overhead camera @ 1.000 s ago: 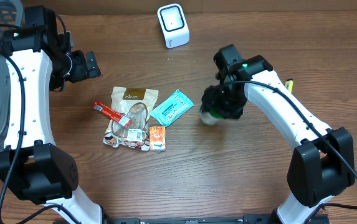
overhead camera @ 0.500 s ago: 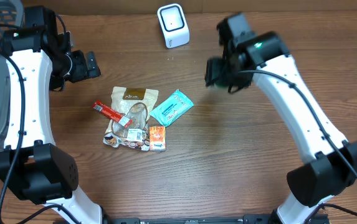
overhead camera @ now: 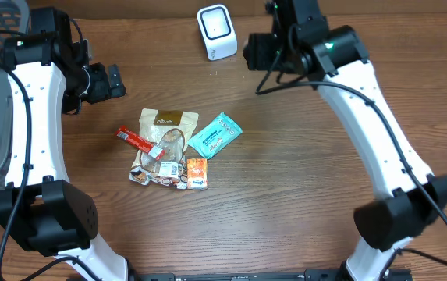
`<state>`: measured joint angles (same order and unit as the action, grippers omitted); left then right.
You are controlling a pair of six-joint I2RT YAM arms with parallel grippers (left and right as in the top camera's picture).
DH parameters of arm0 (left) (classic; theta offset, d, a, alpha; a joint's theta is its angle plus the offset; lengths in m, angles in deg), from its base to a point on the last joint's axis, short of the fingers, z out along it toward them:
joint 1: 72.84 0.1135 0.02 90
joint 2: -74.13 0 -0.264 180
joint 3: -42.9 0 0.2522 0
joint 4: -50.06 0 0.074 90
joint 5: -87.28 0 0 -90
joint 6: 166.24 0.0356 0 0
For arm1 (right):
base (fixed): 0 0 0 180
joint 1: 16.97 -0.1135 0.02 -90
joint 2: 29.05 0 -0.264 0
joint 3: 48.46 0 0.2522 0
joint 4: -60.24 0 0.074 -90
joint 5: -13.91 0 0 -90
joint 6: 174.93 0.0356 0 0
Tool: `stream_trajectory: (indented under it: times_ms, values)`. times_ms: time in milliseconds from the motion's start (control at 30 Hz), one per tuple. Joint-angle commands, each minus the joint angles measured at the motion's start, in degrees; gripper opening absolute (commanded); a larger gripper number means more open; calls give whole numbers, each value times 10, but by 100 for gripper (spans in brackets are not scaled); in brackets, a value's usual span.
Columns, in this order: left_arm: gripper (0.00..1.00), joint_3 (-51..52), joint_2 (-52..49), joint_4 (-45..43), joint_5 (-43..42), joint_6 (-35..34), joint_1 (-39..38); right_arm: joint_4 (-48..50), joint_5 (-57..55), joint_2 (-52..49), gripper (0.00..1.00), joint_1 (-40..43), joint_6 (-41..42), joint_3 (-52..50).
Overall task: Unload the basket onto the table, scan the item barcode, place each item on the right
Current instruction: 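Carry the jar to the white scanner and hold it there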
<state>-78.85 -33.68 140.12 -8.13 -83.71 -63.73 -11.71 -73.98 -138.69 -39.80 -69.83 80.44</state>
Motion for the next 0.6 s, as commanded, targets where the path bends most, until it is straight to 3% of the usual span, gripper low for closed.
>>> stream_trajectory:
  times_ms: [0, 167, 233, 567]
  values:
    - [100, 2, 3, -1, -4, 7, -2, 51, -6, -45, 6, -3, -21, -1]
    - [100, 2, 3, -1, -4, 7, -1, 120, -3, -82, 12, -3, -21, -1]
    - [100, 2, 3, -1, -4, 7, -2, 152, -3, -86, 4, -3, -21, -1]
    - [100, 2, 3, -1, -4, 7, -2, 312, -4, -142, 4, -3, -81, -1]
